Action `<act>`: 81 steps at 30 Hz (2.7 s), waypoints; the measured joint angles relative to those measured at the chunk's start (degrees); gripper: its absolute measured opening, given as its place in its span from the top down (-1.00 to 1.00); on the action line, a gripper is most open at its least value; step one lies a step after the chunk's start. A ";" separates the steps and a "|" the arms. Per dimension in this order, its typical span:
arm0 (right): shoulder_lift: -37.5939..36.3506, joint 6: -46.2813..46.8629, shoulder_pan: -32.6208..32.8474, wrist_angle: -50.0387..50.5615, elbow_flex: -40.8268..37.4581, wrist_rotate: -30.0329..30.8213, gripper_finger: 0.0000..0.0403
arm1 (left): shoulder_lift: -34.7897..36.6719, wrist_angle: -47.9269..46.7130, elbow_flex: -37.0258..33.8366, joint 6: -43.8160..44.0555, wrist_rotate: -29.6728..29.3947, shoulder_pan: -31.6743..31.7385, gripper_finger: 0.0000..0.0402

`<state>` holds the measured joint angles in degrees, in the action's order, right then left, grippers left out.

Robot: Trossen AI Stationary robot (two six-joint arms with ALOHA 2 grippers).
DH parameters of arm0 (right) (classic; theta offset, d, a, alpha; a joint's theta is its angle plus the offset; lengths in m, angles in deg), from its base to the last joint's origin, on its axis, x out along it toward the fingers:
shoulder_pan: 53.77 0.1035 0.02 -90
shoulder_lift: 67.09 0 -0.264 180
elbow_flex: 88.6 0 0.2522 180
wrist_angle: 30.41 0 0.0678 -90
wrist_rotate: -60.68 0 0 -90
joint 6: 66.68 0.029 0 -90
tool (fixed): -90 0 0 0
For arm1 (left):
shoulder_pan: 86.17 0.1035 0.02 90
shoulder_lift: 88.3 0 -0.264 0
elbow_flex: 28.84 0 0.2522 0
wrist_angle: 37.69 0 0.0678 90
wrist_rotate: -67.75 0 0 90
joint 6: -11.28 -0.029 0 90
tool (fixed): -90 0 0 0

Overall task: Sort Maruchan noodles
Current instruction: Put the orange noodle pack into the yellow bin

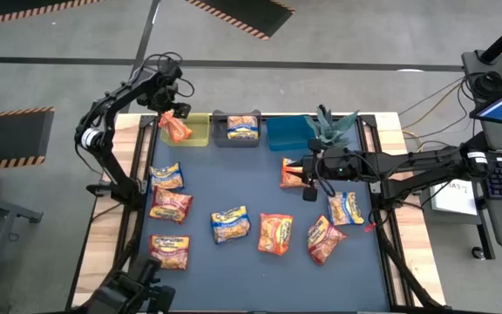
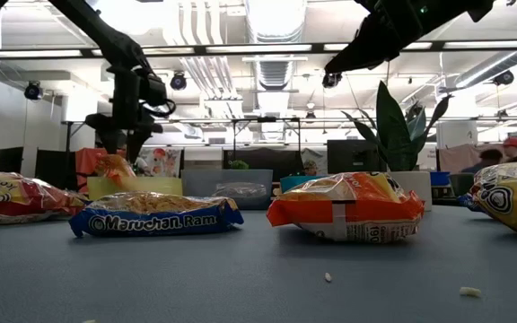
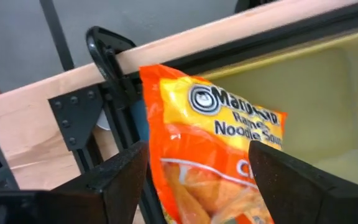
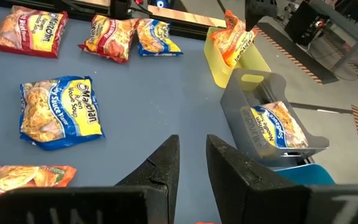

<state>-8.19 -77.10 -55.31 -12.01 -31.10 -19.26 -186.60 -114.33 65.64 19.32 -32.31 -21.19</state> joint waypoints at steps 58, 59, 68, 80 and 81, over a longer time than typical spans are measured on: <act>0.00 -0.30 0.00 -0.25 -0.04 0.00 0.66 | 10.03 8.15 -6.30 3.47 0.71 -5.67 1.00; 0.00 -0.26 0.00 -0.26 -0.04 0.00 0.66 | 10.21 9.27 -6.93 3.71 2.69 -6.00 1.00; 0.00 -0.19 0.00 -0.26 -0.04 0.00 0.66 | 9.35 15.19 -17.49 6.45 0.39 -11.34 1.00; 0.00 -0.78 0.02 -0.72 -0.04 0.00 0.66 | 9.37 25.34 -27.34 10.57 -4.36 -11.73 1.00; 0.00 -0.78 0.02 -0.72 -0.04 0.00 0.66 | 9.42 25.44 -27.64 10.71 -4.35 -11.73 1.00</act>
<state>-8.19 -77.88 -55.29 -12.73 -31.14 -19.26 -177.18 -88.89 38.00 30.02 -36.66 -32.92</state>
